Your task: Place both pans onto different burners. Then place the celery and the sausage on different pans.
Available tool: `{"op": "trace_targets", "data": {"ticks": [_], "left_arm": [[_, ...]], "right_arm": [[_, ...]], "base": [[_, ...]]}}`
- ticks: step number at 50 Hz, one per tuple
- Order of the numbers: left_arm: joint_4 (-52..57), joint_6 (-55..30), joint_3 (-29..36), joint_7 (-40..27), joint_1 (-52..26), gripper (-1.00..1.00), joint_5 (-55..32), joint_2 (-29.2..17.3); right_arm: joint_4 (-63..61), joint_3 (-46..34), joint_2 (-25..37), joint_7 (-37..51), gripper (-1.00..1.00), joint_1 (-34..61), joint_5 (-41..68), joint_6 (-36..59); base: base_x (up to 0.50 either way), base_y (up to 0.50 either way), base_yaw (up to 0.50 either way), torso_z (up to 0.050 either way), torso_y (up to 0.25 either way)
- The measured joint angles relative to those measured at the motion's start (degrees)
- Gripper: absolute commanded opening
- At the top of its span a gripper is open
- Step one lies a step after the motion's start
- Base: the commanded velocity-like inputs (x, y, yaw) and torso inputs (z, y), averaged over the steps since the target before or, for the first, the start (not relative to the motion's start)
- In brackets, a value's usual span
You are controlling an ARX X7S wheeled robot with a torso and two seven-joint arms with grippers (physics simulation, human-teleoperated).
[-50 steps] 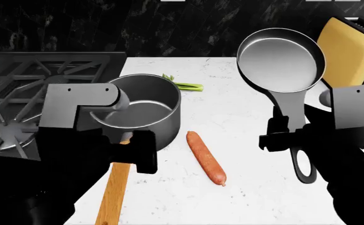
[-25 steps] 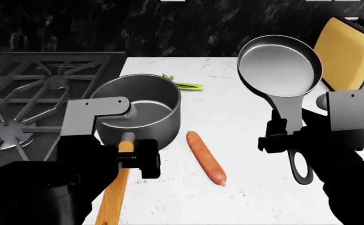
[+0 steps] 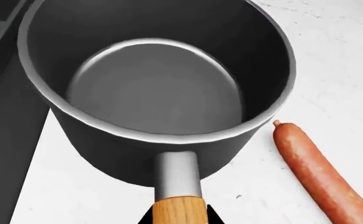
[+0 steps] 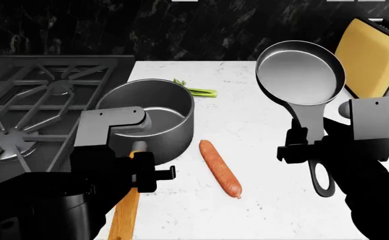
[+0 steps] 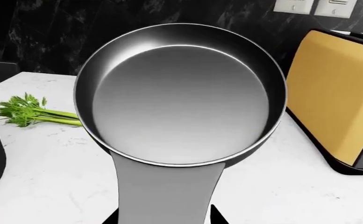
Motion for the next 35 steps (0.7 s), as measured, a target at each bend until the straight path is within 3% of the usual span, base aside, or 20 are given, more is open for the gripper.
{"op": "trace_targets", "data": {"ticks": [17, 35], "left_arm": [[2.48, 0.81, -0.40, 1.27, -0.30, -1.00, 1.74, -0.17], [5.72, 1.53, -3.45, 6.09, -0.71, -1.00, 10.56, -1.75]], "right_arm": [[0.40, -0.23, -0.03, -0.32, -1.00, -0.05, -0.47, -0.40], [-1.61, 0.56, 1.42, 2.06, -1.00, 1.04, 1.62, 0.72]], "base": [[0.00, 0.00, 0.00, 0.001, 0.002], [0.00, 0.00, 0.00, 0.001, 0.002]]}}
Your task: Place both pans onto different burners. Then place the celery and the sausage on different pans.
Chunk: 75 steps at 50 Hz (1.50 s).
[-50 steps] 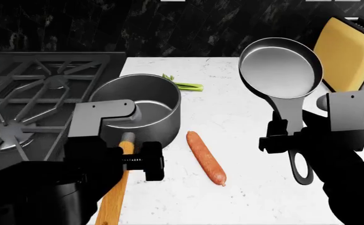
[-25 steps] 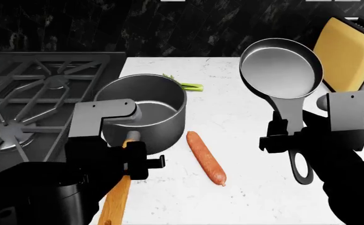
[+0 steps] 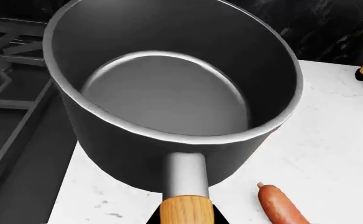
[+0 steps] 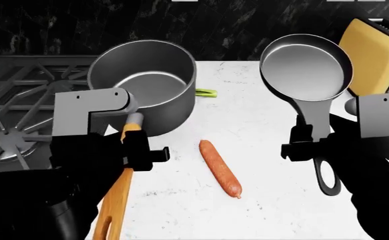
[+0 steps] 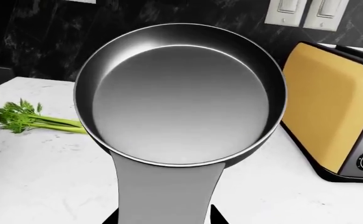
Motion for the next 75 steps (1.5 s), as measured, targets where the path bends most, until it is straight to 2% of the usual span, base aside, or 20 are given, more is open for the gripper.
{"op": "trace_targets", "data": {"ticks": [15, 34, 52, 75], "left_arm": [[0.99, 1.04, -2.45, 7.57, 0.41, -1.00, 8.63, -0.83], [1.63, 1.64, -3.88, 15.74, 0.69, -1.00, 15.68, -2.21], [1.37, 1.37, -3.74, 17.82, 0.53, -1.00, 17.27, -2.78], [1.04, 1.65, -3.59, 18.57, 0.82, -1.00, 17.69, -2.85]], "right_arm": [[-4.45, 1.08, 2.56, 6.49, -1.00, 4.15, 7.15, 3.45], [-9.63, 4.54, 5.75, 11.38, -1.00, 4.89, 14.21, 2.81], [-11.18, 5.85, 6.37, 11.41, -1.00, 6.01, 16.34, 1.79], [-11.86, 5.19, 6.51, 11.59, -1.00, 7.92, 16.65, 2.05]], "base": [[0.00, 0.00, 0.00, 0.001, 0.002], [0.00, 0.00, 0.00, 0.001, 0.002], [0.00, 0.01, 0.00, 0.001, 0.002], [0.00, 0.49, 0.00, 0.001, 0.002]]}}
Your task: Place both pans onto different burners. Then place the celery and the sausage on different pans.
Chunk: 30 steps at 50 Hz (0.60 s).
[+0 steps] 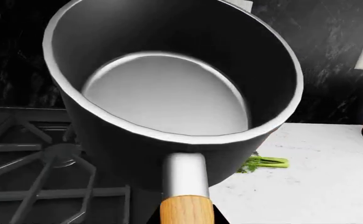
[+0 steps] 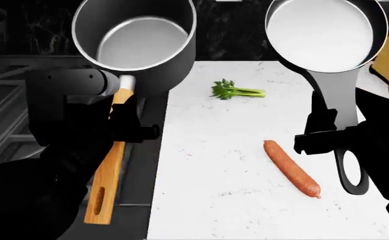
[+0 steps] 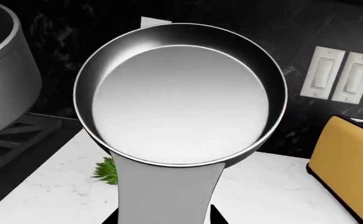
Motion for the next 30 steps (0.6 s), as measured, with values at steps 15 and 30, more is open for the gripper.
{"op": "trace_targets", "data": {"ticks": [15, 30], "left_arm": [[-0.14, 0.16, -0.06, 0.20, 0.06, -1.00, 0.22, -0.21], [-0.18, 0.35, -0.14, 0.33, -0.01, -1.00, 0.27, -0.31]], "right_arm": [[-0.14, 0.01, -0.30, -0.91, -1.00, -0.28, -1.43, -0.45], [-0.25, -0.25, -0.49, -1.27, -1.00, -0.09, -2.01, -0.65]], "base": [[0.00, 0.50, 0.00, 0.001, 0.003], [0.00, 0.50, 0.00, 0.001, 0.002]]}}
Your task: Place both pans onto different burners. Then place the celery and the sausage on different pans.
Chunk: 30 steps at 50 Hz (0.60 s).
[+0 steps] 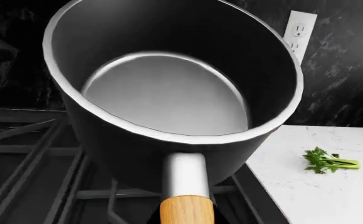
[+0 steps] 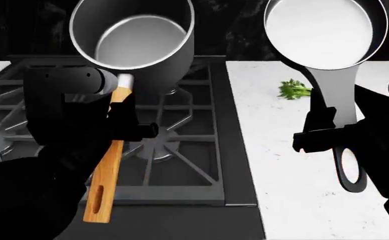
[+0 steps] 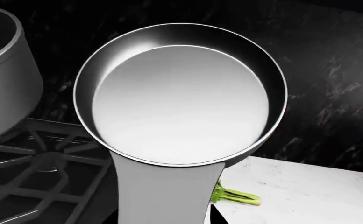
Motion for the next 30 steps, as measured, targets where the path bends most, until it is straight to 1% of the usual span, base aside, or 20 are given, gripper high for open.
{"op": "trace_targets", "data": {"ticks": [30], "left_arm": [[-0.03, 1.13, 0.32, 1.64, 1.68, -1.00, 1.62, 0.54]], "right_arm": [[-1.19, -0.48, 1.35, 2.31, -1.00, 2.12, 3.15, 0.32]], "base": [[0.00, 0.50, 0.00, 0.001, 0.002]]}}
